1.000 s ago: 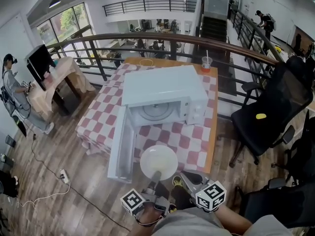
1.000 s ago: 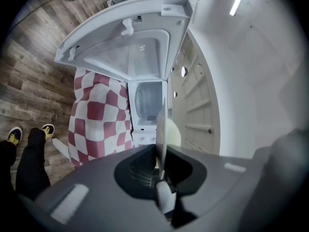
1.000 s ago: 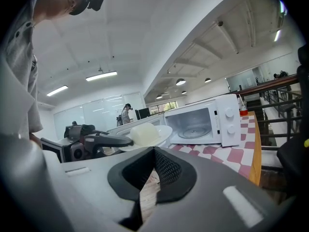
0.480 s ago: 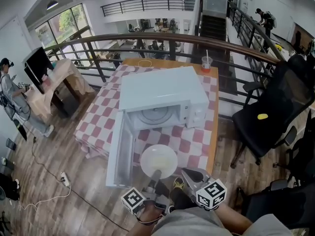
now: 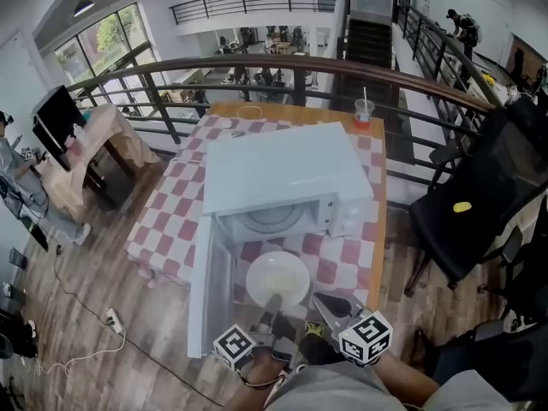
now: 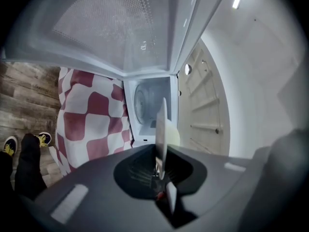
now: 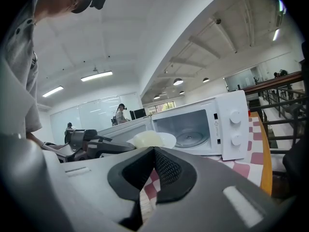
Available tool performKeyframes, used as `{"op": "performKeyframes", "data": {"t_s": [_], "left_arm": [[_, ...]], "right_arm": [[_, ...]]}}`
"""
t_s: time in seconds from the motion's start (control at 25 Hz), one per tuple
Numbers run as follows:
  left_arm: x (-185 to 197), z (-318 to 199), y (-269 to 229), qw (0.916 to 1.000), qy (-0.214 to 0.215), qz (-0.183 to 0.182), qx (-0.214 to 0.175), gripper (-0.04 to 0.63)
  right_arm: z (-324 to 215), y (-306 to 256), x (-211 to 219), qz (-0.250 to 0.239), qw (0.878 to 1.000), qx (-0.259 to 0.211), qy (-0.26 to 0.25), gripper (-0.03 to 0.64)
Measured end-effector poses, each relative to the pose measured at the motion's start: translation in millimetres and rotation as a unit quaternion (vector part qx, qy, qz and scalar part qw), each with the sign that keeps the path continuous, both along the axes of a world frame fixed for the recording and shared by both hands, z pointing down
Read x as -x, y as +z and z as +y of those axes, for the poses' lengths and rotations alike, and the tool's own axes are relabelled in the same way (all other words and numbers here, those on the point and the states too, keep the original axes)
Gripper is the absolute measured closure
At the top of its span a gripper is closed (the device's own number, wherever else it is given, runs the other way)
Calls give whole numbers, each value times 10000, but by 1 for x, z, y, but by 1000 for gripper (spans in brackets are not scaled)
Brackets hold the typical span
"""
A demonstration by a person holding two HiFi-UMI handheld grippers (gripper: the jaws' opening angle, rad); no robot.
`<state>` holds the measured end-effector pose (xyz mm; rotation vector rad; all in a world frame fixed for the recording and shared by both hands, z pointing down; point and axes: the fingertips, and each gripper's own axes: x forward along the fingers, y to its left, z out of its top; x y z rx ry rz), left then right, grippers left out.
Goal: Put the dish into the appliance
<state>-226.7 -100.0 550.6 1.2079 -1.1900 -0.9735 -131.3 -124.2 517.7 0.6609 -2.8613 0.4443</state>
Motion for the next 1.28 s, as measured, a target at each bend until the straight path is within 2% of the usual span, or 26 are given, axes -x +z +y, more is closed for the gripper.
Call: {"op": "performKeyframes", "data": {"t_s": [0.16, 0.32, 0.56, 0.88, 1.28], "left_arm": [[16, -30, 5, 10000, 19, -42, 52, 557], [22, -56, 8, 10000, 35, 86, 27, 557], [36, -83, 16, 9999, 16, -66, 144, 557], [53, -116, 26, 9996, -166, -93, 211, 557], [64, -151, 26, 9993, -268, 75, 252, 557]], "right_arm": [[-28, 0, 16, 5, 10000, 35, -9, 618], [-55, -1, 25, -7, 10000, 82, -1, 618], [-84, -5, 37, -33, 10000, 68, -56, 618], [-116, -3, 52, -15, 9998, 46, -210, 618], [-141, 6, 54, -22, 9993, 263, -255, 618]]}}
